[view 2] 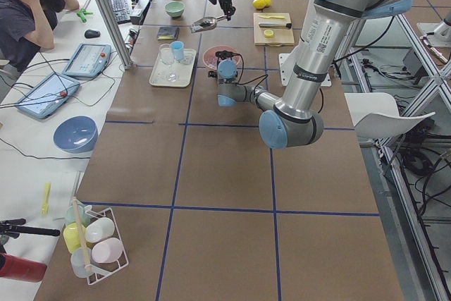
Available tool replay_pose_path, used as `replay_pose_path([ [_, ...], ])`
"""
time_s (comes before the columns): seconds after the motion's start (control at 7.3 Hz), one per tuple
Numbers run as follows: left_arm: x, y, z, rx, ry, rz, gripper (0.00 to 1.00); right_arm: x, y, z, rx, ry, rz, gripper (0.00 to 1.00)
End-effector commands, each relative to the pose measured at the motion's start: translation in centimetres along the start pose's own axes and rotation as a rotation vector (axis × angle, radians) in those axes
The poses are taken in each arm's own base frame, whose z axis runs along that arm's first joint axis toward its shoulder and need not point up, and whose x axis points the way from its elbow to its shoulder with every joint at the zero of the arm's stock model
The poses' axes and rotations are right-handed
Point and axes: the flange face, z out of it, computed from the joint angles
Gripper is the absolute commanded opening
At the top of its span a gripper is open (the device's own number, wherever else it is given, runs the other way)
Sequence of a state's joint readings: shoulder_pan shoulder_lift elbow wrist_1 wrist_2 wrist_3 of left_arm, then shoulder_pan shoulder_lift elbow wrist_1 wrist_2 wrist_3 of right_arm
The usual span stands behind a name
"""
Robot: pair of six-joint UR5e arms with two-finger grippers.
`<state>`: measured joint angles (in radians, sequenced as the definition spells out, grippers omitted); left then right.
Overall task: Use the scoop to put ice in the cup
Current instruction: 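Carry the filled scoop over the light-blue cup with the right gripper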
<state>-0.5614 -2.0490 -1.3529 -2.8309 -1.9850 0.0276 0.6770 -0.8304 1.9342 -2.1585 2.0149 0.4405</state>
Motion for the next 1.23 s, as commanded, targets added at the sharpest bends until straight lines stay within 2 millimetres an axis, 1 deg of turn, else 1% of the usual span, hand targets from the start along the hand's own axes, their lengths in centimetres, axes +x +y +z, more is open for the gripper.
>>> replay_pose_path([
  [0.0,0.0,0.0,0.0,0.000,0.000,-0.002,1.00,2.1,-1.3,-0.3,-0.043,-0.013,0.133,0.00],
  [0.14,0.0,0.0,0.0,0.000,0.000,-0.002,1.00,2.5,-3.2,0.1,-0.061,0.000,0.157,0.00],
  [0.27,0.0,0.0,0.0,0.000,0.000,0.000,1.00,2.7,-5.6,0.7,-0.085,0.017,0.182,0.00],
  [0.41,0.0,0.0,0.0,0.000,0.000,0.000,1.00,3.6,-6.9,1.3,-0.106,0.032,0.193,0.00],
  [0.55,0.0,0.1,0.0,-0.002,0.000,-0.002,1.00,4.6,-7.5,2.4,-0.128,0.053,0.174,0.00],
  [0.68,0.0,0.0,0.0,0.000,0.000,-0.002,1.00,5.3,-7.8,3.4,-0.157,0.087,0.119,0.00],
  [0.82,-0.1,0.0,0.0,0.000,-0.002,0.000,1.00,6.1,-7.6,3.6,-0.182,0.139,0.052,0.00],
  [0.96,-0.1,0.1,-0.1,-0.002,-0.002,-0.001,1.00,6.2,-7.9,3.1,-0.242,0.185,-0.049,0.00],
  [1.1,-0.1,0.0,0.0,0.000,-0.002,0.000,1.00,5.6,-8.6,1.9,-0.283,0.219,-0.062,0.00],
])
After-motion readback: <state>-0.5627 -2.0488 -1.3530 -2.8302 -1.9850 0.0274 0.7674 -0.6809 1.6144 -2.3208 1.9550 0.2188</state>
